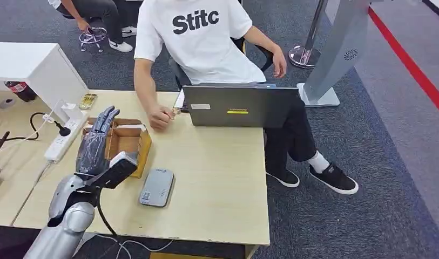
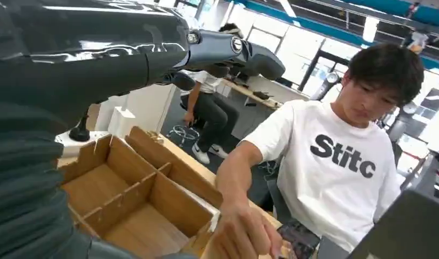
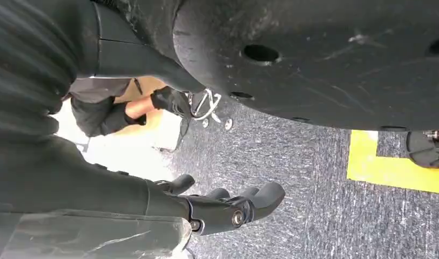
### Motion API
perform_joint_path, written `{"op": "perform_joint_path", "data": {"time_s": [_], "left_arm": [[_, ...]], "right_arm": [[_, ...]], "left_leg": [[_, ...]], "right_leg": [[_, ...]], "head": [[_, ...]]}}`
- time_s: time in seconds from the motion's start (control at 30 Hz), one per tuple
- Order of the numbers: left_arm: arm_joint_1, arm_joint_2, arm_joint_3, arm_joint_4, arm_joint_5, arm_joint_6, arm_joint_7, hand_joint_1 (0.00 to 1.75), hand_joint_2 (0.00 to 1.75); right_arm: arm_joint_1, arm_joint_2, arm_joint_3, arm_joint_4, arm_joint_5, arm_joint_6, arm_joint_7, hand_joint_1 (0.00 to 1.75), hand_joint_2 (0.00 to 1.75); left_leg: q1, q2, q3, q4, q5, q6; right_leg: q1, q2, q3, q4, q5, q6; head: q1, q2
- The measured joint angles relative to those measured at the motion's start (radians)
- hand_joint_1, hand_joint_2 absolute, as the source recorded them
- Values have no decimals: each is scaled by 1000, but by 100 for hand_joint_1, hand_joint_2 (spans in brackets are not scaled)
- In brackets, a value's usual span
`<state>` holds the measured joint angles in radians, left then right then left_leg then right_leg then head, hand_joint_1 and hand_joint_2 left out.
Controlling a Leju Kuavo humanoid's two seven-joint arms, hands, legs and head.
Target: Pass the card to the sensor for recognition and then transmit it.
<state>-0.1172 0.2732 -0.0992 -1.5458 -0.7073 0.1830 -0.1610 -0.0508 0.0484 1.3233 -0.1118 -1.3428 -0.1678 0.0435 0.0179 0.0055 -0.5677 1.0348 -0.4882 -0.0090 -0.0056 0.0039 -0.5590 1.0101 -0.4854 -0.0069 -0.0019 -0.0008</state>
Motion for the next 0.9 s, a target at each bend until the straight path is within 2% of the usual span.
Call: {"op": "perform_joint_path", "data": {"time_s": [0.07, 0.17, 0.37, 0.6, 0.7, 0.9], "left_arm": [[34, 22, 0, -32, -33, -31, 0, 0, 175], [92, 94, -1, -73, -131, -83, -2, 0, 175], [153, 198, -2, -79, -222, -142, 9, 0, 175], [166, 256, -2, -72, -263, -167, 31, 0, 175], [159, 261, -1, -39, -274, -143, 35, 0, 175], [108, 243, -1, 78, -344, -19, 37, 0, 175]], "right_arm": [[0, 0, 0, 0, -6, 1, -2, 0, 175], [1, 0, 0, 0, -7, 5, -3, 0, 175], [1, 0, 0, 1, -7, 10, -3, 0, 175], [1, 0, 2, 1, -7, 10, -4, 0, 175], [0, 0, 5, 1, -5, 12, -4, 0, 175], [-2, 0, 17, 1, 3, 12, -1, 0, 175]], "left_leg": [[0, 0, 0, 0, 0, 0], [0, 1, 0, 0, 0, 0], [1, 0, -2, -1, 1, -1], [0, 0, -2, 0, 1, -2], [0, 0, -2, 0, 1, -2], [1, 0, -2, 0, 1, -2]], "right_leg": [[0, 0, 0, 0, 0, 0], [0, 1, -1, 0, 0, 0], [0, 0, -2, 1, 0, 0], [0, 0, -2, 1, 0, 0], [0, 0, -2, 1, 0, 0], [0, -1, -2, 1, 1, -1]], "head": [[0, 0], [0, 0], [0, 0], [0, 0], [0, 0], [0, 0]]}}
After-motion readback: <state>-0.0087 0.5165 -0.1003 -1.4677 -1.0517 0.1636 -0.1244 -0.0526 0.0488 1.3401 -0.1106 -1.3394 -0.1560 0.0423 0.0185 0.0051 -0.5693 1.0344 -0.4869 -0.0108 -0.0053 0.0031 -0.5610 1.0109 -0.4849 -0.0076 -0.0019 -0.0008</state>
